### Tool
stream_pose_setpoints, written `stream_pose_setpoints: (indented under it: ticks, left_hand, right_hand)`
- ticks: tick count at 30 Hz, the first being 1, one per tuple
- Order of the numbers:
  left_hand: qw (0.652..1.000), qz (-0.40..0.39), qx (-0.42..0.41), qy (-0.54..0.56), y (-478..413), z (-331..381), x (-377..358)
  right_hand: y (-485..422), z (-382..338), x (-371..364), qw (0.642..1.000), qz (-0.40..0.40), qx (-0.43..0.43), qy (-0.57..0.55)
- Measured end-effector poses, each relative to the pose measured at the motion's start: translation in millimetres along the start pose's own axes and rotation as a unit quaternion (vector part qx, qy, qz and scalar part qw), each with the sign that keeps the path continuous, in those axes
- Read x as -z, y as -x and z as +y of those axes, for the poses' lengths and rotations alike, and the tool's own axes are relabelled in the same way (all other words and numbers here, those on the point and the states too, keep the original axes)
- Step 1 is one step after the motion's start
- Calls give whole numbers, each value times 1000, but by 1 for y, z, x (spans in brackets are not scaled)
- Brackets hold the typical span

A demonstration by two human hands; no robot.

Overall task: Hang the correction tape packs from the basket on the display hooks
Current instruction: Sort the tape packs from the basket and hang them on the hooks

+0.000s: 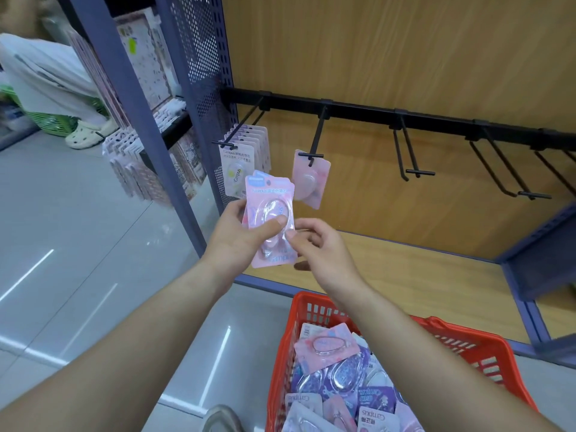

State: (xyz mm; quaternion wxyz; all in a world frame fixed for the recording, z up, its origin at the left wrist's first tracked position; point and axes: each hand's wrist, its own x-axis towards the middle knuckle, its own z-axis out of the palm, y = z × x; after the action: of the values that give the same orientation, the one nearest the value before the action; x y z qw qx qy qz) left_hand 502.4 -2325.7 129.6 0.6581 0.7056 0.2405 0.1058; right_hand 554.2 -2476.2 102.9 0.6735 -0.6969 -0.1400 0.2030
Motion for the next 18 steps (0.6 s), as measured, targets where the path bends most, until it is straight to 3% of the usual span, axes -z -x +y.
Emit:
stream_pose_setpoints:
  ticks: [9, 13, 18]
  left_hand:
    - [997, -59, 10, 58, 5, 9, -8]
    - [1000, 8, 1, -2, -3, 1, -2]
    - [999, 35, -1, 16, -9, -1, 5]
  right_hand:
    - [-9, -7, 9, 997, 19, -33, -71]
    - [-19, -5, 18, 990, 80, -45, -105]
    - [-37, -2, 30, 993, 113, -16, -14]
